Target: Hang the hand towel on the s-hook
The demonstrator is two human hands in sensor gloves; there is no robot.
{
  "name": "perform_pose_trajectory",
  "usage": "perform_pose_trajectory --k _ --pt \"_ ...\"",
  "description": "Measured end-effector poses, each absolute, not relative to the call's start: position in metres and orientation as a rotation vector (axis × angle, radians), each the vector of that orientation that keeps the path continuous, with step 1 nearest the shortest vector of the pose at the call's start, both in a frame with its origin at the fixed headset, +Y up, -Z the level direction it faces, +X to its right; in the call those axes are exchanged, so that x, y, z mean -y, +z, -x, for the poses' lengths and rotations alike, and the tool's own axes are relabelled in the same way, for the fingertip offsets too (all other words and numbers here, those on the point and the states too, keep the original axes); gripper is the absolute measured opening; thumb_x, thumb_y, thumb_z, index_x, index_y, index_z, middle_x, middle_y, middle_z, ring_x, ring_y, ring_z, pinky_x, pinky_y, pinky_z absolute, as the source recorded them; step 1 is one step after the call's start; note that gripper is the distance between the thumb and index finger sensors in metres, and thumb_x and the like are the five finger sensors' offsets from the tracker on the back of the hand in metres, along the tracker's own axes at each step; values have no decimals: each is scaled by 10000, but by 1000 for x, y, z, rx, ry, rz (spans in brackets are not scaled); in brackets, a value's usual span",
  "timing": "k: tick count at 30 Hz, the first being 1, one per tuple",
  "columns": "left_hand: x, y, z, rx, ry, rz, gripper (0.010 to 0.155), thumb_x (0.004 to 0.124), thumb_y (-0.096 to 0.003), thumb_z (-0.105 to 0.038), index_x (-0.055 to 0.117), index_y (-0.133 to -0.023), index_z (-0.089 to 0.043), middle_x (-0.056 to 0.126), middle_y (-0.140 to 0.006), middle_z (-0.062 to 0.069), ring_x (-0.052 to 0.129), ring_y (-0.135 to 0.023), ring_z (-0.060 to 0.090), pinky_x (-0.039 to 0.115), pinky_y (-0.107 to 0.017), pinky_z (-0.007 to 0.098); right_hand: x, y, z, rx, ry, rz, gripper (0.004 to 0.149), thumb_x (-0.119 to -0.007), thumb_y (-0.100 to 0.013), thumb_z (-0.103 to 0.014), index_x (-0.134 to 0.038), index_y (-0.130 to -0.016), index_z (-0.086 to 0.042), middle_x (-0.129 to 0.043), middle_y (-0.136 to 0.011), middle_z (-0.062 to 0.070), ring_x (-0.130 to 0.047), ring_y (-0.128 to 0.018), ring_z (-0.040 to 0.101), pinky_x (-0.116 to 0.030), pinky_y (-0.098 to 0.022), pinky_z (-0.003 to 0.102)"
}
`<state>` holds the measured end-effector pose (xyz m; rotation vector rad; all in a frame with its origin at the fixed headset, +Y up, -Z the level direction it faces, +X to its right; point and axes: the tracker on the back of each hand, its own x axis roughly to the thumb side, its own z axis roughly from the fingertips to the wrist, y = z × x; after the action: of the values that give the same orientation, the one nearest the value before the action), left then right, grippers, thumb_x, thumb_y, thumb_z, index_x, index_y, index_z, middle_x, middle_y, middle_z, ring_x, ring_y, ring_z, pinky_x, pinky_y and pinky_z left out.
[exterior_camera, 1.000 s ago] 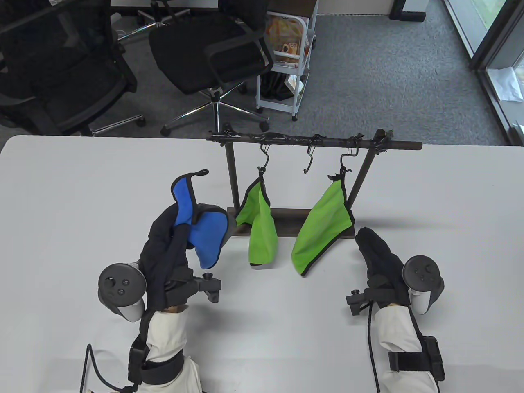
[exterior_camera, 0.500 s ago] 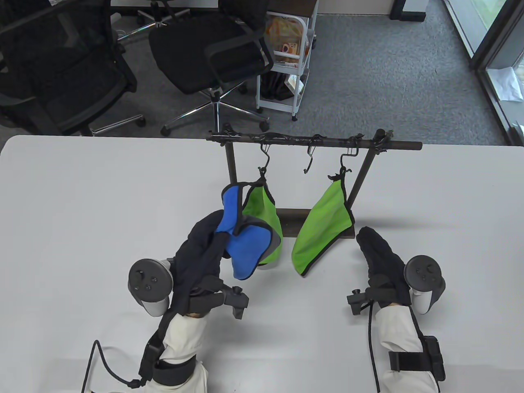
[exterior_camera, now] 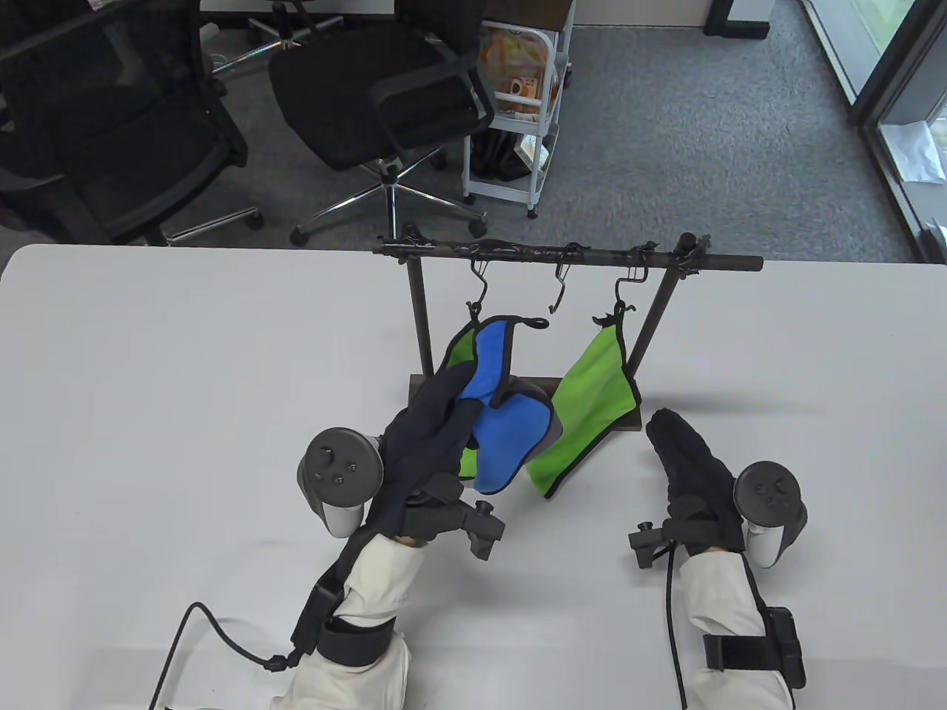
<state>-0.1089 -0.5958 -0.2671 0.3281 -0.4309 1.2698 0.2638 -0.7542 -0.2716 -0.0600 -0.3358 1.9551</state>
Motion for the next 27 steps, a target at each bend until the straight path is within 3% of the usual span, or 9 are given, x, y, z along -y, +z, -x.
perform_pose_trajectory --k 27 --pt "609 -296 91 331 1386 -208 424 712 -556 -228 713 -975 -160 830 -911 137 964 -652 181 914 -392 187 754 -272 -266 337 1943 65 488 -664 -583 -255 -656 -1012 -23 -745 -934 292 -743 -828 479 -590 -621 652"
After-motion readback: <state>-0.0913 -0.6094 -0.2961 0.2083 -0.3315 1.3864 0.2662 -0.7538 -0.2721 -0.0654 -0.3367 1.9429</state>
